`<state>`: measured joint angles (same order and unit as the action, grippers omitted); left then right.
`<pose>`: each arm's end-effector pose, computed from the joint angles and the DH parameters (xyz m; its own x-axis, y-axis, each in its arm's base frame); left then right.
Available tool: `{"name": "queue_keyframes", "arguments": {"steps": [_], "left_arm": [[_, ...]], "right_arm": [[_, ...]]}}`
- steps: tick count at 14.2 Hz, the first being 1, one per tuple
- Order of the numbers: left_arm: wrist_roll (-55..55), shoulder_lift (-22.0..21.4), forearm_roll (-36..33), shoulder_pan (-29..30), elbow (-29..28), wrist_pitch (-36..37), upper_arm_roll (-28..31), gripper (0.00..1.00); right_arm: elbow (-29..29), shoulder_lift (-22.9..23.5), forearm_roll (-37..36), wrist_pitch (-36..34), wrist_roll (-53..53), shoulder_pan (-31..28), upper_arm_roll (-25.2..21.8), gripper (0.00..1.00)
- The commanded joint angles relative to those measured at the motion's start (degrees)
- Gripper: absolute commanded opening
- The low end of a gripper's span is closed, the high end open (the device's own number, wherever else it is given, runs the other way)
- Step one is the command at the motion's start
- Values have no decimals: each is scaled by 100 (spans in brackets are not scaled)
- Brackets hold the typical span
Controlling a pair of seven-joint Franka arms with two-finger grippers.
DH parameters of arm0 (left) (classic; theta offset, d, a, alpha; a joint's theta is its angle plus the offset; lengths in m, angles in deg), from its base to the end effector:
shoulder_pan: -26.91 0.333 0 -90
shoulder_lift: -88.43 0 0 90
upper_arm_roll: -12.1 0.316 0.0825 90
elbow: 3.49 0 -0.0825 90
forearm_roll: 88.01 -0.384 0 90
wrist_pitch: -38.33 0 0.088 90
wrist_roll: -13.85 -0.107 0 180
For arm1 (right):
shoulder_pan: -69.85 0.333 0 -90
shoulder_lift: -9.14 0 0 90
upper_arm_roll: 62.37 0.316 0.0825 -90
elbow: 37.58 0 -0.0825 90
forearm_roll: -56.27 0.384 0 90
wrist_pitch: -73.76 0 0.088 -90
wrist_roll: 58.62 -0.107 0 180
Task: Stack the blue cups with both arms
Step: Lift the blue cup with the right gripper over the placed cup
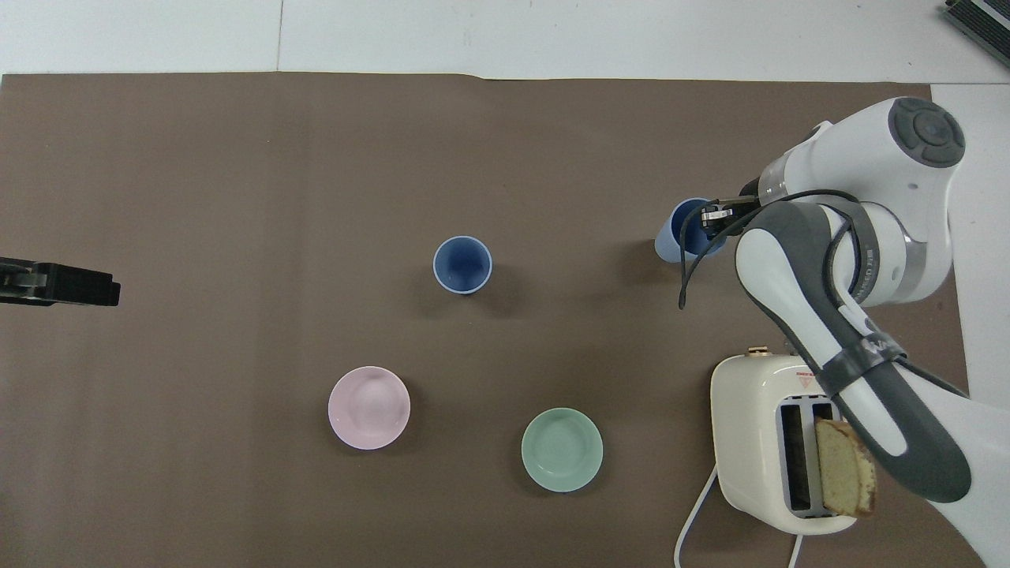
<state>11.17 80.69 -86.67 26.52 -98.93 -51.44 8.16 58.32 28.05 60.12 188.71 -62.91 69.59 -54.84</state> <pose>0.5096 -0.0437 0.6512 0.9919 -0.1218 0.0364 -0.1223 -0.9924 0.0124 0.6470 0.0785 0.4141 0.9998 0.0169 -0.0047 0.0163 -0.9945 -0.1033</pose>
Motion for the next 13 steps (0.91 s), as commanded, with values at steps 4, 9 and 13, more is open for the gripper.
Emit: {"name": "queue_keyframes", "arguments": {"steps": [4, 9, 13], "left_arm": [[22, 1, -2, 66, 87, 144, -10, 100], [22, 10, -11, 57, 87, 144, -2, 100], [22, 10, -2, 57, 87, 144, -2, 100]], "right_arm": [[-1378, -11, -444, -1692, -738, 833, 12, 0], [-1783, 68, -437, -1642, -2171, 1511, 47, 0], [-2233, 341, -428, -1222, -2796, 1731, 275, 0]]}}
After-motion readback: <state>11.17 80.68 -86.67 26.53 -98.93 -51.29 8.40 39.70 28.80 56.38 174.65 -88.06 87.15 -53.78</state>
